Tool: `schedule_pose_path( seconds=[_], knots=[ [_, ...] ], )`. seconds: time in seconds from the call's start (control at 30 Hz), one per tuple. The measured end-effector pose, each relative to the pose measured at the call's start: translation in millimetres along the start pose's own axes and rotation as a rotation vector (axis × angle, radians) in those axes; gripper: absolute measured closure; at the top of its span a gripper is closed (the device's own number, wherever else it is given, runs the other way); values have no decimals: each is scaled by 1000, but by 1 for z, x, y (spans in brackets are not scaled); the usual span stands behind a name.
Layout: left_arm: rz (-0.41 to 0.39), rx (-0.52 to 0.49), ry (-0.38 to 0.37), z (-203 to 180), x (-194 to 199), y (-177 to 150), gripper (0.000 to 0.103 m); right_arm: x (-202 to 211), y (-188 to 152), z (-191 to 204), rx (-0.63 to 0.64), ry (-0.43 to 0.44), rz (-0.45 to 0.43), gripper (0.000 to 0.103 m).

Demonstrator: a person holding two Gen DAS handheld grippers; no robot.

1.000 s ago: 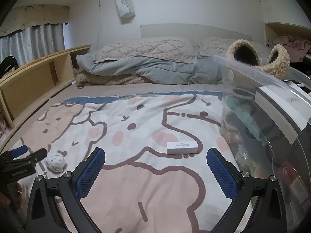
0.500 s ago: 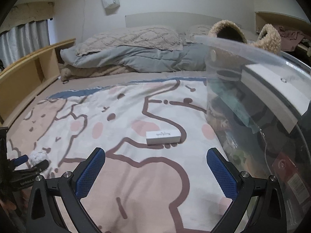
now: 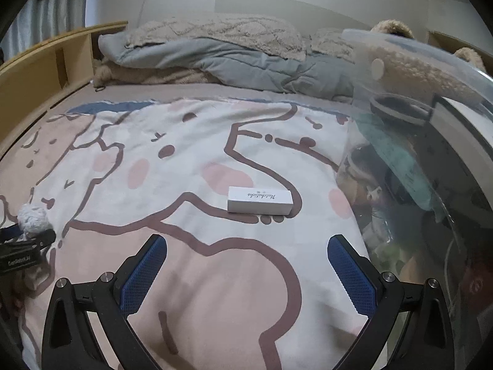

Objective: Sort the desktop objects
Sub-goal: 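Lower the left gripper onto the white lace cloth while the right gripper approaches the white box, then close the left gripper on the lace cloth while the right gripper closes on the white box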

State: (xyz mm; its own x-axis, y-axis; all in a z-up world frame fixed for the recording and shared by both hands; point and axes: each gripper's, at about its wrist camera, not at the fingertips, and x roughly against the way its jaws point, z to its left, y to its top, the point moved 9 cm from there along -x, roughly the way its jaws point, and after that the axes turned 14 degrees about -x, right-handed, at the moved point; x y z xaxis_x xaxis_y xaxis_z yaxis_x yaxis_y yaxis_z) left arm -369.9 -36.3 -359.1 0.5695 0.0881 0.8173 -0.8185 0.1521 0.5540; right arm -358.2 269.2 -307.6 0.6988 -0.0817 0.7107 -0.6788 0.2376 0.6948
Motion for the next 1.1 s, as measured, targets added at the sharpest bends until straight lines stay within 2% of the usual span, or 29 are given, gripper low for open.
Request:
schedule_pose_path(
  seconds=[0.2,0.3,0.4,0.67,0.87,0.9,0.93,1.03,1.1],
  knots=[
    [13,-10,8,0,-2,1,0,-14,9,-6,-64,28,46,0],
    [16,-10,7,0,-1,0,0,-21,20,-7,-30,-12,-2,0],
    [16,-13,10,1,-1,1,0,-34,28,-6,-13,-17,-23,0],
    [18,-23,25,0,-3,2,0,-69,24,-11,-13,-21,42,0],
    [17,-28,34,-2,-3,1,0,-72,23,-11,-20,-18,56,0],
    [17,-28,34,-2,-3,1,0,-71,23,-10,-17,-14,52,6],
    [17,-28,33,-2,-3,1,0,-71,23,-9,-15,-13,51,16],
    [17,-28,33,-2,-3,1,0,-72,23,-11,-20,-23,53,31],
    [18,-28,34,-2,-3,2,0,-73,22,-12,-24,-26,57,36]
  ],
)
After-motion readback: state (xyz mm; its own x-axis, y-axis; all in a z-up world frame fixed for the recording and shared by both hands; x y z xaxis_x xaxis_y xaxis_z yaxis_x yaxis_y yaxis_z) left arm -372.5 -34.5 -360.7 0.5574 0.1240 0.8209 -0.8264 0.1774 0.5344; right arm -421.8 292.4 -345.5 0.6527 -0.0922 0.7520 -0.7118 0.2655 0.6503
